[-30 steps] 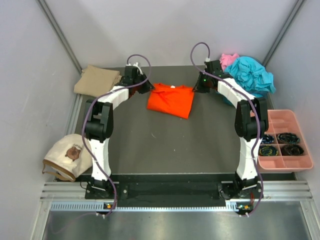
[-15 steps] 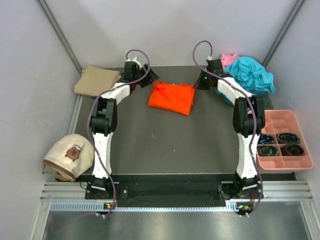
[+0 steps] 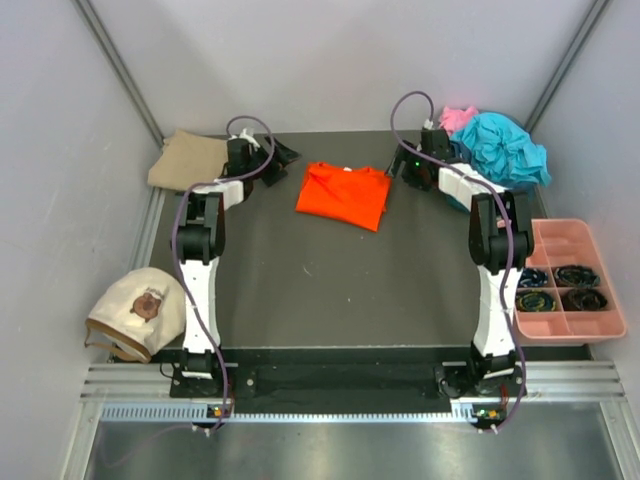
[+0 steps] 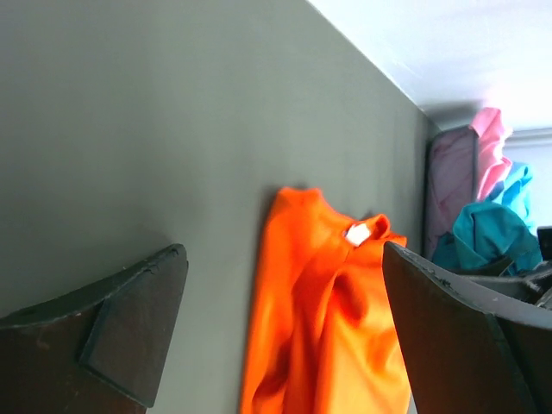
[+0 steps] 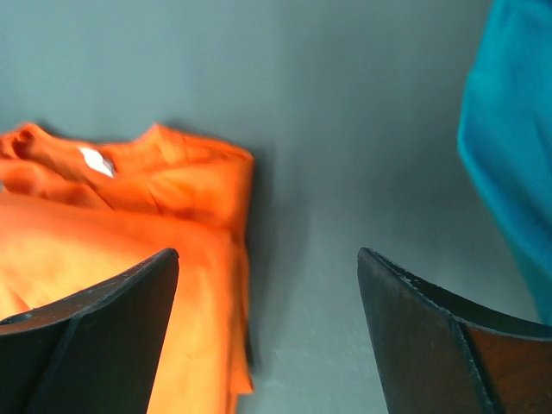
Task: Fold and stack the t-shirts
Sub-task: Fold the long partially folded tshirt into a neat square, then smooth out wrinkles on the folded tshirt
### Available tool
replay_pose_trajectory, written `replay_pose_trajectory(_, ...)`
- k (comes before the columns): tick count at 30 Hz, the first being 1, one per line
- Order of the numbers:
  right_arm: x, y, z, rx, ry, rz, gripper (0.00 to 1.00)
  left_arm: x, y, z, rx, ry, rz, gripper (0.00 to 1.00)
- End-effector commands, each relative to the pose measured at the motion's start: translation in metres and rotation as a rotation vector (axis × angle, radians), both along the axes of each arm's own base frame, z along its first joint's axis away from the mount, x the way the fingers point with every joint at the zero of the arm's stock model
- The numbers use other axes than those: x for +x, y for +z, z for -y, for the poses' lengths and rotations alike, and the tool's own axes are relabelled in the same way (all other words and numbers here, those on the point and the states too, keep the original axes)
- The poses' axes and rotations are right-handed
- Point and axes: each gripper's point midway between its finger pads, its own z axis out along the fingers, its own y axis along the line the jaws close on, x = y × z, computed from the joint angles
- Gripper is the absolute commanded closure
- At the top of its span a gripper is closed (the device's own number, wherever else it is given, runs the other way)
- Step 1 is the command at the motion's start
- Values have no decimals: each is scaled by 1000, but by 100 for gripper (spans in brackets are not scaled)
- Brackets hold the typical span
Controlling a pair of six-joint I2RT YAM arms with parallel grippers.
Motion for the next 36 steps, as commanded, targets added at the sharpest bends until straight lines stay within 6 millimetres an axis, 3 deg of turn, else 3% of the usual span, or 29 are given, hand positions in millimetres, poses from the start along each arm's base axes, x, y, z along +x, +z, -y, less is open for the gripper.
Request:
replay_pose_trajectory(1,-10,52,0,41,14,110,15,-25,41,-22,26,39,53,1)
replay_pose_trajectory(2,-23,40,0,55,14,74,14,-33,37,-23,34,45,40,1)
replay_pose_trajectory(4,-35,47,-3,82,26,78,14,-58,26,-22,40,48,6,1)
replay_pose_trajectory(5,-47,35,-3,89,26,46,13,-67,20,-19,44,43,-10,1)
replay_pose_trajectory(7,-58,40,-6,107,38,45,12,-92,1,-18,53,42,-65,1)
replay_pose_trajectory(8,-69,29,-7,110,41,16,12,-99,-2,-13,53,31,-61,1)
replay_pose_trajectory(13,-93,20,-24,167,101,-30,11,-131,-31,-3,41,-4,-129,1)
replay_pose_trajectory(20,-121,8,-50,209,152,-73,13,-146,-39,12,71,-44,-140,1)
replay_pose_trajectory(28,-135,1,-82,248,212,-109,22,-157,-49,18,87,-67,-173,4)
replay_pose_trajectory(31,-135,-2,-85,248,217,-112,30,-161,-55,20,96,-70,-183,6)
replay_pose_trajectory(33,-136,-7,-85,250,218,-125,45,-163,-58,23,99,-73,-189,13)
replay_pose_trajectory(34,-138,-13,-85,247,216,-139,55,-164,-63,24,99,-76,-198,17)
replay_pose_trajectory(36,-139,-18,-85,246,218,-149,66,-163,-66,27,97,-81,-197,33)
